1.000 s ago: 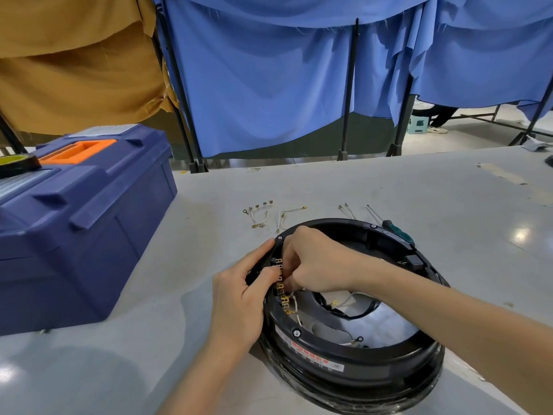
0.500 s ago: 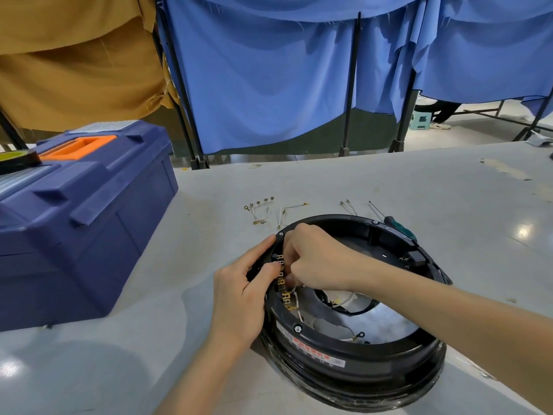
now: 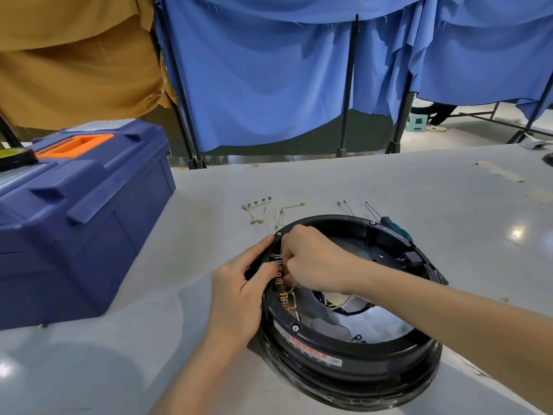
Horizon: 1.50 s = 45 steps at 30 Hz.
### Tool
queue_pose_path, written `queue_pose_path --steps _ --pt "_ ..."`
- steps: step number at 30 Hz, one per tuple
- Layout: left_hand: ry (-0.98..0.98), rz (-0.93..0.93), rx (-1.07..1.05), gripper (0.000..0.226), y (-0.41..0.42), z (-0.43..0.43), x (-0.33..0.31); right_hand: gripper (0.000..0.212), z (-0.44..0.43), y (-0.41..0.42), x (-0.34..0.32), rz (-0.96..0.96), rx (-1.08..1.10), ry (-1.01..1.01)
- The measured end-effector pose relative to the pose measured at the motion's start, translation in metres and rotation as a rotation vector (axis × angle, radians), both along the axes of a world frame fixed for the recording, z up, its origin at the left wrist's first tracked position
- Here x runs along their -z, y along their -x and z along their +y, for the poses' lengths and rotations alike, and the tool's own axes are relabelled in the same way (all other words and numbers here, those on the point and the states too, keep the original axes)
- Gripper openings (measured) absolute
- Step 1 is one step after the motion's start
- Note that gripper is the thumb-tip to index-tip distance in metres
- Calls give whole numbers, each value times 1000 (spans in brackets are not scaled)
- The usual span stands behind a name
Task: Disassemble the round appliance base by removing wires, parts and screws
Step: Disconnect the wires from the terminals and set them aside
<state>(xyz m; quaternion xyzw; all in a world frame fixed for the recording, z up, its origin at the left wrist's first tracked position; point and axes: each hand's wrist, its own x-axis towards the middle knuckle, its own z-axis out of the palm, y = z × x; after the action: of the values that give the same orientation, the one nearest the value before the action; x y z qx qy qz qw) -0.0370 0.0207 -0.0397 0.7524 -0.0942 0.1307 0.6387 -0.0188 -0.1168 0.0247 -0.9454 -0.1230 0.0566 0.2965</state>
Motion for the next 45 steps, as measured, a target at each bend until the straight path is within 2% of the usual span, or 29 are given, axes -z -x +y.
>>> queue_pose_path --steps 9,11,15,19,24,29,37,45 --pt "-11 -3 3 38 1 -1 -2 12 -1 -2 0 39 19 -13" --pt "-14 6 4 37 0 -1 -1 5 -6 -3 1 82 22 -28" --pt "-18 14 -1 37 -1 -2 0 20 -17 -5 2 107 14 -53" --pt "-6 22 -9 38 -1 -2 0 22 -20 -3 0 108 -22 -69" --pt "-11 19 -7 38 0 -2 -1 7 -30 3 -9 47 -75 -120" --pt "-32 5 -9 38 1 -2 -2 12 -28 8 -14 -84 -103 -112" --pt "-29 -2 -11 39 1 -3 -2 9 -17 19 -11 16 -194 -17" --pt "-26 -20 -15 37 1 -2 -2 8 -4 12 -1 28 -96 28"
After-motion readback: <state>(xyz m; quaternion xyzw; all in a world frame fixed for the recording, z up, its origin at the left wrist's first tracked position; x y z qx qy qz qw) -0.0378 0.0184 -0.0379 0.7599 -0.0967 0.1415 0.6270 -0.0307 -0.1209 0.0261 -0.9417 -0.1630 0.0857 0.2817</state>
